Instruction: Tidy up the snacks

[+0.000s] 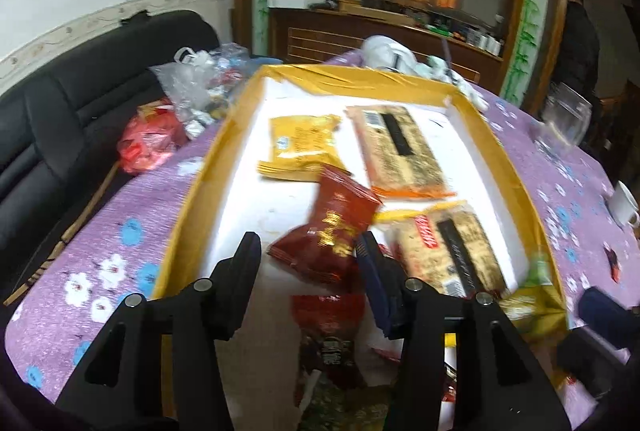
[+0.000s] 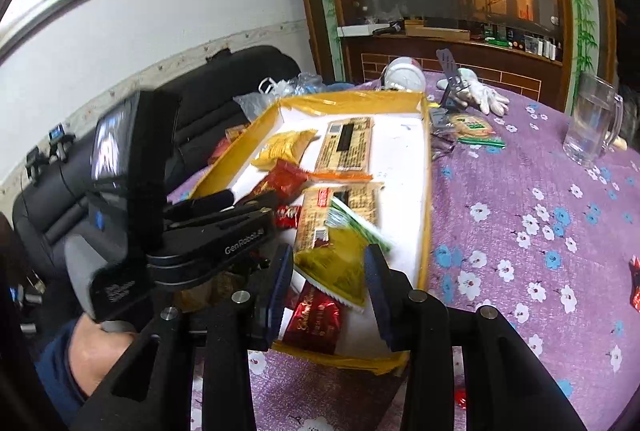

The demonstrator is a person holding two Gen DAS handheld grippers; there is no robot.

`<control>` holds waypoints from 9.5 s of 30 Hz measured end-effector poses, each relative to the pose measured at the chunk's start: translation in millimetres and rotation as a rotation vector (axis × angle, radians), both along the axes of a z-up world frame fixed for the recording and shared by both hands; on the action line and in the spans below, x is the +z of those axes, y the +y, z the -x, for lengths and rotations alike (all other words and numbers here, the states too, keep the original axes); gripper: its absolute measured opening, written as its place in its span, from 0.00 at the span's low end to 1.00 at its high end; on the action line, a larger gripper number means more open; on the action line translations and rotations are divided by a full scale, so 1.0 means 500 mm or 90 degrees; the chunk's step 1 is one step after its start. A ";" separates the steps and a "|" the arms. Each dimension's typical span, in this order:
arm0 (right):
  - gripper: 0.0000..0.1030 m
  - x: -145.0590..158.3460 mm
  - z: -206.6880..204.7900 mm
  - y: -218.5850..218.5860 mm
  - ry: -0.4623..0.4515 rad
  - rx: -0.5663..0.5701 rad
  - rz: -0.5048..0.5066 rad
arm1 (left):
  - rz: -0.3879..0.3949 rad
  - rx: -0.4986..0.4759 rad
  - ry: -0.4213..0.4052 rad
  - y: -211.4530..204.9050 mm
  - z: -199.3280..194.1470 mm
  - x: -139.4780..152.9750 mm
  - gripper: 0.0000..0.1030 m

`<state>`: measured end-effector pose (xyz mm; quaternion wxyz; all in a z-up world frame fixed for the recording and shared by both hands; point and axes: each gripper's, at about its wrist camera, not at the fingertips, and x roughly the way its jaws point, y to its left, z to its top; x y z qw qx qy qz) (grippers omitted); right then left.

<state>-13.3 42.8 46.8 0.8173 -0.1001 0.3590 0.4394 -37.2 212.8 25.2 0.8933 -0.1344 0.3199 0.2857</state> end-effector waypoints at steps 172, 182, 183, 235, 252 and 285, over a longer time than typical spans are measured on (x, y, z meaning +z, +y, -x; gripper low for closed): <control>0.27 0.021 -0.016 0.024 0.076 -0.024 0.001 | 0.107 -0.156 -0.052 -0.002 0.035 0.002 0.17; 0.27 -0.057 0.009 0.065 0.039 0.015 0.064 | 0.114 -0.126 -0.058 0.004 0.028 0.000 0.17; 0.27 -0.061 0.012 0.067 0.039 0.017 0.067 | 0.110 -0.127 -0.055 0.002 0.027 0.000 0.17; 0.72 0.028 0.024 -0.026 -0.053 -0.073 0.005 | -0.101 -0.058 -0.126 -0.051 0.074 0.059 0.73; 0.93 0.026 0.015 -0.158 -0.099 -0.139 0.044 | -0.201 -0.080 -0.092 -0.142 0.089 0.073 0.87; 0.99 0.038 0.063 -0.169 -0.189 -0.104 -0.025 | -0.241 -0.033 -0.060 -0.158 0.080 0.066 0.87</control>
